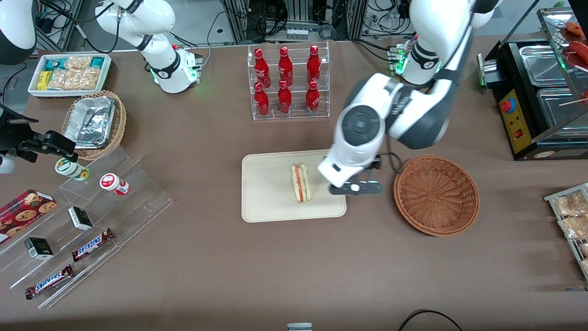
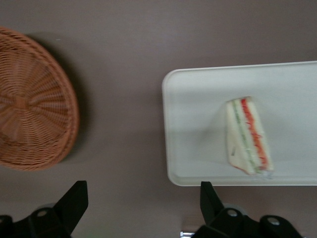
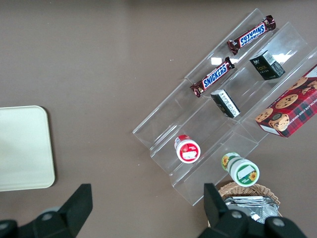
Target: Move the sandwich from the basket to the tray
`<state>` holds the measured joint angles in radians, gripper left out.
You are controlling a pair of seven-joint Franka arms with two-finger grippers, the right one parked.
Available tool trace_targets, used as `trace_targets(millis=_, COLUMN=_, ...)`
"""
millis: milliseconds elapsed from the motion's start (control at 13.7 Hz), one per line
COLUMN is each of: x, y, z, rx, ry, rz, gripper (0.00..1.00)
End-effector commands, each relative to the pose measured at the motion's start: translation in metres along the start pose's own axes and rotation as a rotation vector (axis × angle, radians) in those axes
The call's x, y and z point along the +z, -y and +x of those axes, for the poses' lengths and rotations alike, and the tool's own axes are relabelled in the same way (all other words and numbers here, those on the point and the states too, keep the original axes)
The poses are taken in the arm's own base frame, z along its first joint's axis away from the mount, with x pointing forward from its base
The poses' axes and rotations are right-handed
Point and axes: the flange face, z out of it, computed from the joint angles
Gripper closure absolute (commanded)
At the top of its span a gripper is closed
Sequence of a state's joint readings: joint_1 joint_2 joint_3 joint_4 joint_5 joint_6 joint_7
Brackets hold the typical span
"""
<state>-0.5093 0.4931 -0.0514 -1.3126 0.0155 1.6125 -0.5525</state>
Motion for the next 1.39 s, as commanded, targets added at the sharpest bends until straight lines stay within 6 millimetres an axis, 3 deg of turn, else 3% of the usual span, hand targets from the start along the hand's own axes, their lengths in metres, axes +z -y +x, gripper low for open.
trace_targets(millis=0, x=-0.012, y=0.055, z=-0.005, rx=0.092, ry=0.034, rz=-0.009, gripper=0.0)
trace_targets(millis=292, x=-0.026, y=0.152, z=-0.009, rx=0.189, ry=0.035, rz=-0.035, gripper=0.0)
trace_targets(millis=438, x=-0.033, y=0.19, z=-0.018, rx=0.209, ry=0.032, rz=-0.046, gripper=0.0)
trace_targets(millis=803, x=-0.053, y=0.208, z=-0.062, rx=0.204, ry=0.016, rz=-0.034, gripper=0.0)
trace_targets(millis=1022, x=-0.059, y=0.248, z=-0.079, rx=0.149, ry=0.013, rz=-0.042, gripper=0.0)
trace_targets(millis=1314, x=-0.071, y=0.271, z=-0.09, rx=0.194, ry=0.049, rz=-0.044, gripper=0.0)
